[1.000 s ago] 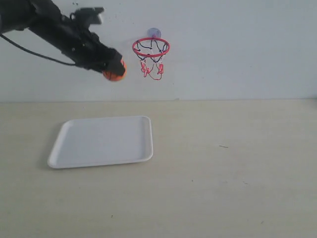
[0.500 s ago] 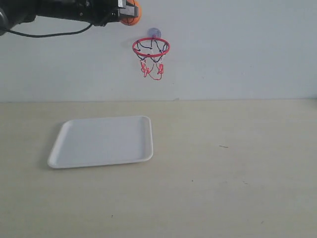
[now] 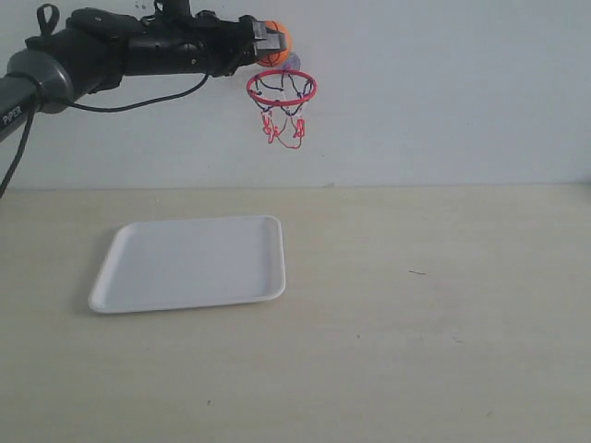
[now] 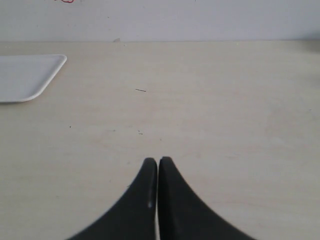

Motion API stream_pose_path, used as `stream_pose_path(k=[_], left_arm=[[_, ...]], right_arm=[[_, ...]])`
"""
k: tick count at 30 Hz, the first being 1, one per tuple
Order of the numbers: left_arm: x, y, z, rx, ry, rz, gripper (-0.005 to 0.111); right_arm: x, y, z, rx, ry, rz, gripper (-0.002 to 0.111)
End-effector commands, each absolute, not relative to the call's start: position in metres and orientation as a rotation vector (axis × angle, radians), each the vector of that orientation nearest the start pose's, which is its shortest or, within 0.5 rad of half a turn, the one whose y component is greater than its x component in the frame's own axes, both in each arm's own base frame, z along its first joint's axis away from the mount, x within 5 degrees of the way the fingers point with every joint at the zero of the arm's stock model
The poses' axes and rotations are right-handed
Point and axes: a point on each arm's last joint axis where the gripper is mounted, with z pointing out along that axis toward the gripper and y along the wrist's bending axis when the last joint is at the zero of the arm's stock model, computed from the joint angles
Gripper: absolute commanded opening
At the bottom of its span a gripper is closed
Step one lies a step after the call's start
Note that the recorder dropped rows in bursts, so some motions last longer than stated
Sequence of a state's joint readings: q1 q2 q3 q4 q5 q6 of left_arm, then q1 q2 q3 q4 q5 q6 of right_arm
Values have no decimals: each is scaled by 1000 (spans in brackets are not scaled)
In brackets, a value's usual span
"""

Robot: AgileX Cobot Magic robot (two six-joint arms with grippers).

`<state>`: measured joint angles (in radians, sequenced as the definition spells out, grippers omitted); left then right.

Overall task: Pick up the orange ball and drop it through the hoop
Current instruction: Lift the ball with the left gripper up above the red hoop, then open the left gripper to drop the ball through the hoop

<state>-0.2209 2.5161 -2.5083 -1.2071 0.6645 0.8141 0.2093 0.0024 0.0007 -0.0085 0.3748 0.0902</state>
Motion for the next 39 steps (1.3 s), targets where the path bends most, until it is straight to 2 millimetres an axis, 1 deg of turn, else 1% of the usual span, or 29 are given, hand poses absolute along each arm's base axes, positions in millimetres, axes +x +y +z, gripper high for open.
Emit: stream_pose_path(k=[1, 6, 7, 10, 11, 15, 16, 21, 26, 28, 39], left_arm=[[548, -179, 285, 377, 1760, -909, 4], [548, -181, 285, 376, 1758, -911, 4], [548, -181, 285, 377, 1759, -913, 6], [547, -181, 285, 367, 1765, -927, 17], [547, -181, 285, 367, 1769, -933, 24], [545, -183, 284, 381, 1777, -958, 45], [545, -182, 284, 384, 1778, -959, 48], [545, -182, 283, 392, 1782, -954, 52], [547, -177, 283, 391, 1788, -944, 65], [546, -178, 282, 392, 1792, -953, 67], [545, -179, 282, 411, 1800, -963, 67]], right_arm=[[52, 11, 180, -118, 1851, 198, 0], [52, 11, 180, -118, 1851, 198, 0], [52, 11, 180, -118, 1851, 198, 0], [52, 11, 180, -118, 1851, 198, 0], [52, 11, 180, -118, 1851, 198, 0], [52, 11, 180, -118, 1851, 198, 0], [52, 11, 180, -118, 1851, 198, 0], [52, 11, 180, -118, 1851, 198, 0], [52, 11, 180, -118, 1851, 198, 0], [52, 11, 180, -118, 1851, 198, 0], [52, 11, 180, -118, 1851, 198, 0]])
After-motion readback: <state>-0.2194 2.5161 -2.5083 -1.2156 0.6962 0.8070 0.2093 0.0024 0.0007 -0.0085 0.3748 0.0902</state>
